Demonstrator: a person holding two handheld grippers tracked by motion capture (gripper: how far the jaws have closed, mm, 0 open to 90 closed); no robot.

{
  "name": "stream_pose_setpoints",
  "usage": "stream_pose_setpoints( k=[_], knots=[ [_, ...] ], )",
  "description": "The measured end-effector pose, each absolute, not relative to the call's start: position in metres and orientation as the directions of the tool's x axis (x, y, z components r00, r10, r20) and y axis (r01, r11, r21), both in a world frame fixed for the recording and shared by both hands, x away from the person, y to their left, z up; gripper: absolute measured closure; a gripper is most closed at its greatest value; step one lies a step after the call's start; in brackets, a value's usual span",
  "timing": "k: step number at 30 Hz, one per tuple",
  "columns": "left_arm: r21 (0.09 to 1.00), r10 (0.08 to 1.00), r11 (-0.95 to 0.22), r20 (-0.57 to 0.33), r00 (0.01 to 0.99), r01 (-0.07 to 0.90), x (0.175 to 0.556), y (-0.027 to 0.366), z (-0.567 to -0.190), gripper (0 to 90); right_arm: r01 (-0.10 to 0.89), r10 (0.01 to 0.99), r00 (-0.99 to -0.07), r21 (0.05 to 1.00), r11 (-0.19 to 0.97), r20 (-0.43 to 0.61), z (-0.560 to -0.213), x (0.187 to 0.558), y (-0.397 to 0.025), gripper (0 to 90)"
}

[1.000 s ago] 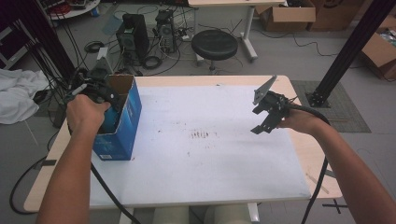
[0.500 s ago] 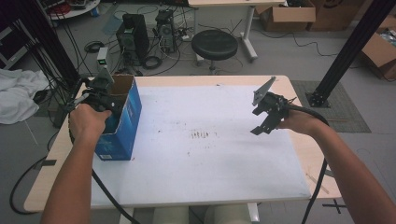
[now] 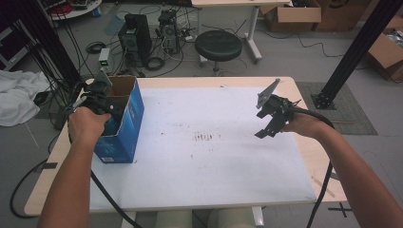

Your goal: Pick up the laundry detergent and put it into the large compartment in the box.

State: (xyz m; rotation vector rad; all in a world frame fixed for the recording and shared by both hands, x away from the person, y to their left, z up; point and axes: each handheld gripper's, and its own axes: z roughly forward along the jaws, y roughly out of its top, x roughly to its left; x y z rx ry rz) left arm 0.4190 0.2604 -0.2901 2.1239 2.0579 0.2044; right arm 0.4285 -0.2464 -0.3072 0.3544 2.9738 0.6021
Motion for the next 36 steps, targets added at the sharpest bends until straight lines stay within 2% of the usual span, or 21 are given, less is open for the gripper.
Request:
stream_pose_setpoints(
  k=[16,28,36],
  knots=[
    [0.216,0.997,-0.009,-0.072,0.026,0.976,0.420,0.263,-0.285,30.1,0.207,0.236,-0.971,0.388,0.898,-0.030,-0.309,0.427,-0.244,17.4],
    [0.235,0.998,-0.041,-0.036,0.051,0.971,0.419,0.261,-0.271,25.8,0.204,0.233,-0.972,0.391,0.897,-0.027,-0.308,0.426,-0.243,17.3],
    [0.249,0.998,-0.040,-0.045,0.053,0.968,0.417,0.264,-0.266,25.4,0.201,0.228,-0.973,0.389,0.899,-0.024,-0.308,0.425,-0.242,17.3]
  ],
)
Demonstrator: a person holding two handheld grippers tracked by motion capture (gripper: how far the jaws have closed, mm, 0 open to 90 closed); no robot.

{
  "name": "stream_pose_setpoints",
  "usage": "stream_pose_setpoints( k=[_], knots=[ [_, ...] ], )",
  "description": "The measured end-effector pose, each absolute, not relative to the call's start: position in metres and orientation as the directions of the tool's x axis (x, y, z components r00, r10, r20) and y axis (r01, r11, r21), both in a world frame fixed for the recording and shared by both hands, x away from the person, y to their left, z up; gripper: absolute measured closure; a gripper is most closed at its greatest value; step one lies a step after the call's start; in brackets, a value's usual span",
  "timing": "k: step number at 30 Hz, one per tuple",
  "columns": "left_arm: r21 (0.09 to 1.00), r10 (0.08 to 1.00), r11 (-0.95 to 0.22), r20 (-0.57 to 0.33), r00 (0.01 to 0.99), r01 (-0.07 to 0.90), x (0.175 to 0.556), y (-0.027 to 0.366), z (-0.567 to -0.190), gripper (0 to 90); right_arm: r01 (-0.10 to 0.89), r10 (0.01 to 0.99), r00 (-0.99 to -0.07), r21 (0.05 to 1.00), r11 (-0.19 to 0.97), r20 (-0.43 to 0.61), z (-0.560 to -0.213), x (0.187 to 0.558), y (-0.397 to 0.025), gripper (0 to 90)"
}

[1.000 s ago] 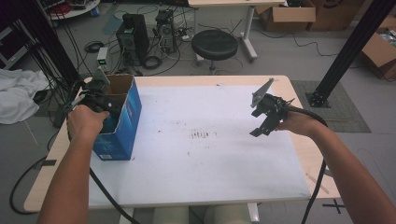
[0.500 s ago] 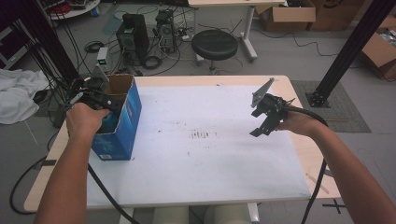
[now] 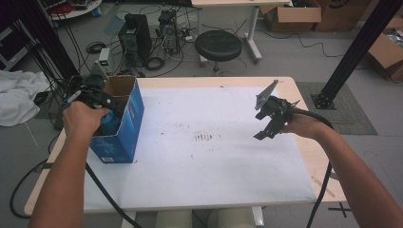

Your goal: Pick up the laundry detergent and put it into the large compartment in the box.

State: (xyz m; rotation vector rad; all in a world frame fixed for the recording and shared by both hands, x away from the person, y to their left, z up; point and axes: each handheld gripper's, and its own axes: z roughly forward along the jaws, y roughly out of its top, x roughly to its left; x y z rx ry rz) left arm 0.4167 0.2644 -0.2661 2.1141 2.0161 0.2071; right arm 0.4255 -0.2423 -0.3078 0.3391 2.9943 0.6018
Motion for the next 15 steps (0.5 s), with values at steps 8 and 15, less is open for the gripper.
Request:
stream_pose_setpoints(
  k=[8,15],
  knots=[
    [0.263,0.998,-0.049,-0.027,0.058,0.964,0.415,0.265,-0.254,25.0,0.203,0.229,-0.973,0.389,0.899,-0.021,-0.307,0.425,-0.241,17.3],
    [0.272,0.998,-0.062,0.001,0.064,0.960,0.414,0.265,-0.240,25.0,0.200,0.225,-0.974,0.389,0.899,-0.020,-0.307,0.424,-0.242,17.3]
  ],
)
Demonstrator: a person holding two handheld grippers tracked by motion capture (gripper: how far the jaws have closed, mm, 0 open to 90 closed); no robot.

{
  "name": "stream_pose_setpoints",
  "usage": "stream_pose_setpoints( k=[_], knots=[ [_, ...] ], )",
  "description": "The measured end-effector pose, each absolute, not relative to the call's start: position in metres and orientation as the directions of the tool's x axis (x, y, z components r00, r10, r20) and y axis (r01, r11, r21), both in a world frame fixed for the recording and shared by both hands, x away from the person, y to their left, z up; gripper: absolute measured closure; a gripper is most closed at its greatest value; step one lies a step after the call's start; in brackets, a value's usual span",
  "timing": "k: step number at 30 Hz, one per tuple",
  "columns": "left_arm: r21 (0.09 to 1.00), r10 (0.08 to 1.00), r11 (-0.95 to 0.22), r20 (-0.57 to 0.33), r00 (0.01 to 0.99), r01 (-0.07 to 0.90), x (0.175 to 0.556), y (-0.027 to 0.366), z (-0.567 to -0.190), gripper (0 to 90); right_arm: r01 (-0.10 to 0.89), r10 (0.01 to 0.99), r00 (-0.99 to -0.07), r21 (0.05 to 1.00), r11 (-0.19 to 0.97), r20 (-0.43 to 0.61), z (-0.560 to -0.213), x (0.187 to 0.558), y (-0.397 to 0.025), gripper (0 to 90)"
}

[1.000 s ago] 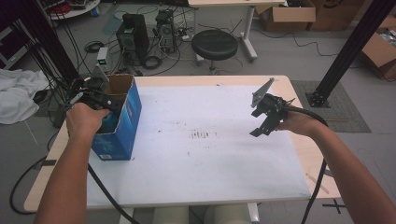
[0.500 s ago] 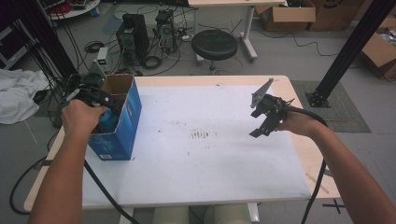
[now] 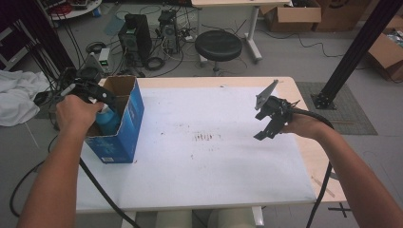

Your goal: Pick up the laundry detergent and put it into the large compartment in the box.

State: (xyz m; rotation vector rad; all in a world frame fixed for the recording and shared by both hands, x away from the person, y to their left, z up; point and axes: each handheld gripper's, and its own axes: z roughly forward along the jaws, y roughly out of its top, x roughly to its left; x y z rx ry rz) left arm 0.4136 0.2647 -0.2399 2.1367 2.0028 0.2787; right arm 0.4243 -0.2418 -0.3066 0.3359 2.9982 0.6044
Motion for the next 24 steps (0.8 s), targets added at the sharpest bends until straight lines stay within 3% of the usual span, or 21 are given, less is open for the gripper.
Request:
stream_pose_setpoints(
  k=[9,24],
  knots=[
    [0.304,0.986,-0.162,0.020,0.164,0.939,0.409,0.249,-0.213,23.6,0.204,0.229,-0.973,0.387,0.899,-0.019,-0.306,0.424,-0.242,17.3],
    [0.335,0.954,-0.293,0.047,0.295,0.896,0.402,0.211,-0.199,19.3,0.202,0.229,-0.973,0.386,0.900,-0.024,-0.302,0.420,-0.241,17.3]
  ],
)
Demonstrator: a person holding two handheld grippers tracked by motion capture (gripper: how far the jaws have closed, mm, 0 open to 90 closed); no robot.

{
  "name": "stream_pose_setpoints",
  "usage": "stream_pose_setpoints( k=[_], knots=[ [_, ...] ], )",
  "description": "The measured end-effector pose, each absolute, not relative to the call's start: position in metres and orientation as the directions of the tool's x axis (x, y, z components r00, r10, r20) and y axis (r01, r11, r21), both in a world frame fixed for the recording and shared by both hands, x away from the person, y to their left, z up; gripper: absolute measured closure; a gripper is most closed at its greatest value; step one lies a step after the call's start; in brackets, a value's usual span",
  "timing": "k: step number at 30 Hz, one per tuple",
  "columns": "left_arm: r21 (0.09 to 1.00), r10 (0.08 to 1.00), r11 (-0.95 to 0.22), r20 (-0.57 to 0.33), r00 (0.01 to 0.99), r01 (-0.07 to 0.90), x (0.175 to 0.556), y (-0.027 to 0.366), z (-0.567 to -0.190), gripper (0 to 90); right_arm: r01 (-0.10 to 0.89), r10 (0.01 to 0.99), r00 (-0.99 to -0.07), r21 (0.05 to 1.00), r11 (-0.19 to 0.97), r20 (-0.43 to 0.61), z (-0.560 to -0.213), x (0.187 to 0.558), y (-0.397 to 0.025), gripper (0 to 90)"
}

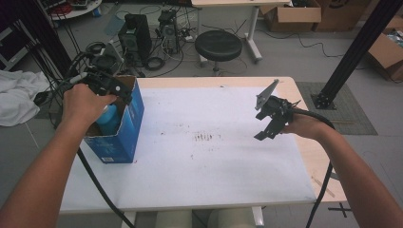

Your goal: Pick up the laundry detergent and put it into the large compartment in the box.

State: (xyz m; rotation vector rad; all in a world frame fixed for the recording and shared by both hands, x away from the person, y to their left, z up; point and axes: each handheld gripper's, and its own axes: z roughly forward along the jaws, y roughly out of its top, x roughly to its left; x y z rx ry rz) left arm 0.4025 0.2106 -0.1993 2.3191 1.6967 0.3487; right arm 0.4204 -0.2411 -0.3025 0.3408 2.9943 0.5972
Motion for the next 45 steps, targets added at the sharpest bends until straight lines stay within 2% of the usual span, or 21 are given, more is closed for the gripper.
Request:
stream_pose_setpoints(
  k=[17,27,35,45],
  knots=[
    [0.331,0.852,-0.513,0.088,0.515,0.792,0.402,0.140,-0.192,19.6,0.203,0.232,-0.972,0.380,0.902,-0.030,-0.299,0.415,-0.239,17.3],
    [0.320,0.748,-0.648,0.099,0.656,0.691,0.403,0.094,-0.195,19.8,0.204,0.230,-0.973,0.376,0.904,-0.026,-0.299,0.413,-0.234,17.1],
    [0.275,0.669,-0.732,0.119,0.734,0.623,0.404,0.068,-0.203,19.7,0.206,0.233,-0.972,0.378,0.903,-0.026,-0.297,0.411,-0.232,17.1],
    [0.261,0.588,-0.796,0.122,0.800,0.546,0.406,0.044,-0.212,19.7,0.221,0.250,-0.968,0.379,0.899,-0.027,-0.295,0.408,-0.235,17.1]
  ],
)
